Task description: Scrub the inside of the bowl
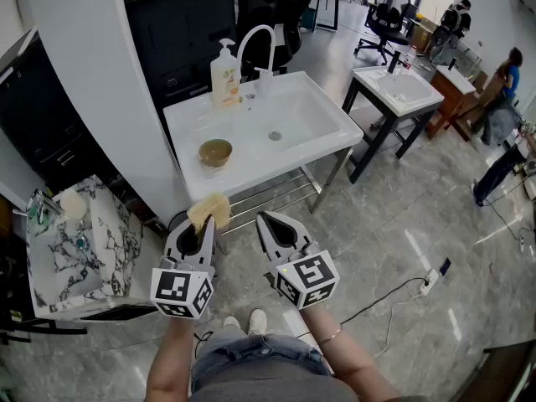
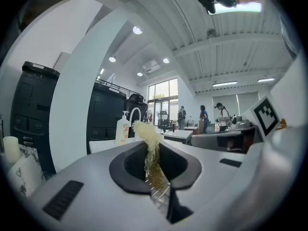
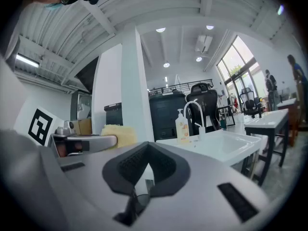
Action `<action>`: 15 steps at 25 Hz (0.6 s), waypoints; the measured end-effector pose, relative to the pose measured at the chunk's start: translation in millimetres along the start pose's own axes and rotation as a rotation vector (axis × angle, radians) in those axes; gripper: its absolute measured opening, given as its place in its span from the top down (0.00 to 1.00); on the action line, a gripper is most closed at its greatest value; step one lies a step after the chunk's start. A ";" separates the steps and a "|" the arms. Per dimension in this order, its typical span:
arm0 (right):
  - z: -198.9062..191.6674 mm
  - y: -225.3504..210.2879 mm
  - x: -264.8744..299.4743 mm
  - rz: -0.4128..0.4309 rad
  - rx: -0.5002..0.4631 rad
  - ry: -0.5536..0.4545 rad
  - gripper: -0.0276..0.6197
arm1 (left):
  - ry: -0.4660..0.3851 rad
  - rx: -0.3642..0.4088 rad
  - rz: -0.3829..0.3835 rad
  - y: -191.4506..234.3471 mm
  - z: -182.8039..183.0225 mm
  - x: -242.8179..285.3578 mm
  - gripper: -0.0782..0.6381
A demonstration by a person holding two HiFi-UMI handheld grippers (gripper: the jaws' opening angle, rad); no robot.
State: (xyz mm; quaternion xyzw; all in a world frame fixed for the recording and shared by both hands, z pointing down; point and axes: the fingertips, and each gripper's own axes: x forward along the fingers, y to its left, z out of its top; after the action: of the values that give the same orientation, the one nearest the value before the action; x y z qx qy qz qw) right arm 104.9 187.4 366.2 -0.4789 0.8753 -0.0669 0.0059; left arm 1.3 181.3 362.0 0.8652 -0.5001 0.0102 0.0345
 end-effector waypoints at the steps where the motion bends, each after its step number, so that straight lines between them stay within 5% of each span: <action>1: 0.1 -0.4 0.0 0.000 -0.004 -0.002 0.94 | -0.001 0.000 0.001 0.1 -0.4 0.1 0.83; 15: -3.6 -10.1 7.0 0.010 0.028 0.019 0.94 | 0.013 -0.009 0.078 23.2 2.1 -6.4 0.83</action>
State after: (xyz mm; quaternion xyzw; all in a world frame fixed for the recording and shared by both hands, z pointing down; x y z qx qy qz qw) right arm 109.3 176.5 371.4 -0.4736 0.8767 -0.0838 0.0044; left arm -22.1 175.2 360.7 0.8449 -0.5332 0.0151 0.0412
